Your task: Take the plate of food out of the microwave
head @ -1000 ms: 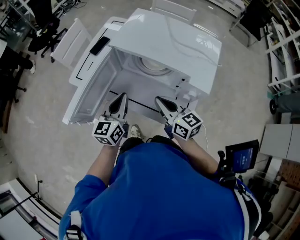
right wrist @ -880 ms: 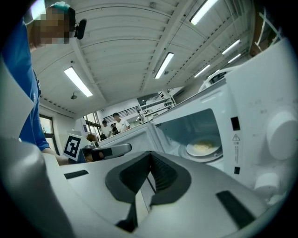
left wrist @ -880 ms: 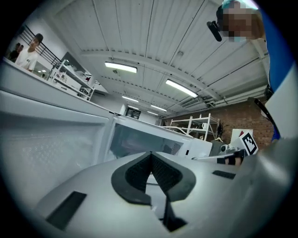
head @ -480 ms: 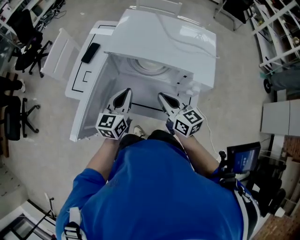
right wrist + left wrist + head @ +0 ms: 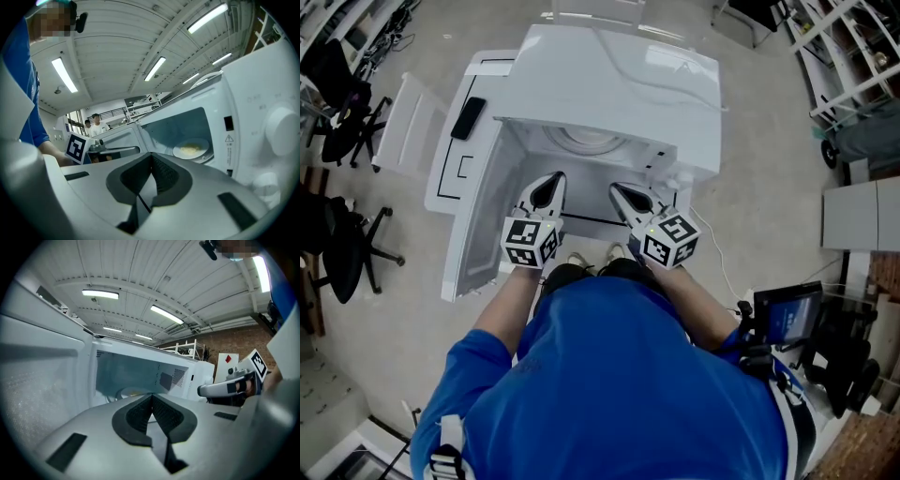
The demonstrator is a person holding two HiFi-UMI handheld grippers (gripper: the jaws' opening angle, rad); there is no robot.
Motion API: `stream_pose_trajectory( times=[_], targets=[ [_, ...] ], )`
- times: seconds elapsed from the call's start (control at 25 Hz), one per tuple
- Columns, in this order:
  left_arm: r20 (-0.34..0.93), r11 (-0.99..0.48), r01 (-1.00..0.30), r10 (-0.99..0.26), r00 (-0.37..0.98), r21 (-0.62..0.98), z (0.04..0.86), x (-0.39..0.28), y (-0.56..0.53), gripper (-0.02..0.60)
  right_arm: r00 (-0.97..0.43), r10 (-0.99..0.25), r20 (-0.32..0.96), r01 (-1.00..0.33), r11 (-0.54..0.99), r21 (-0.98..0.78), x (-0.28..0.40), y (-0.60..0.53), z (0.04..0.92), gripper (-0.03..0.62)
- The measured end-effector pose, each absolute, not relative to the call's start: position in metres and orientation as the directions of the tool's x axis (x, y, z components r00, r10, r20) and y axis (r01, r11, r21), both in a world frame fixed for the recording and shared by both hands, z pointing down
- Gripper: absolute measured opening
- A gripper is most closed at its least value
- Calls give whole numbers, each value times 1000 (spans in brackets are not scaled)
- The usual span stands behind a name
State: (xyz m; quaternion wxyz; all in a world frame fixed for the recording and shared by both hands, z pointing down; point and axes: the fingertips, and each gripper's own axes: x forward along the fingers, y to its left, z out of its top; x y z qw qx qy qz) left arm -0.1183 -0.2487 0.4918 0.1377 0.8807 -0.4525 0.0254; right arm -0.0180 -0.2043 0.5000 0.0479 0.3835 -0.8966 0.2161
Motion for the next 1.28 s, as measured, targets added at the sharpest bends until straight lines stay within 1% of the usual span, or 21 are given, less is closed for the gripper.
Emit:
stream_pose_trajectory(
  times=[0.28, 0.48, 0.52, 0.64, 0.72, 0.92, 1.04, 1.16, 1.28],
  targets=[
    [261, -609, -793, -768, 585, -13, 514, -98, -278, 11, -712, -653, 258, -698, 623, -353, -21, -213, 506, -3],
    [357, -676, -702, -727, 586, -223, 537, -76, -299, 14, -712, -651, 263, -699, 623, -352, -21, -214, 510, -3],
    [379, -687, -677, -719, 582, -264, 541, -73, -303, 22, -712, -651, 263, -699, 623, -352, -21, -215, 510, -5],
    [446, -719, -583, -694, 565, -379, 555, -63, -315, 74, -711, -653, 260, -700, 621, -353, -19, -218, 509, -5],
    [488, -736, -514, -677, 551, -441, 564, -59, -321, 90, -708, -657, 257, -702, 618, -353, -18, -220, 509, -4],
    [549, -752, -355, -653, 523, -556, 576, -50, -334, 97, -702, -664, 257, -707, 612, -353, -14, -222, 508, -4],
    [578, -755, -238, -631, 518, -611, 581, -41, -336, 97, -695, -671, 257, -714, 604, -355, -10, -222, 508, -5],
    [612, -756, -120, -602, 513, -643, 587, -34, -334, 97, -687, -681, 254, -721, 595, -355, -6, -223, 506, -4],
    [644, -756, -34, -580, 499, -654, 592, -33, -335, 97, -681, -689, 249, -726, 589, -355, -2, -224, 504, -4]
  ],
)
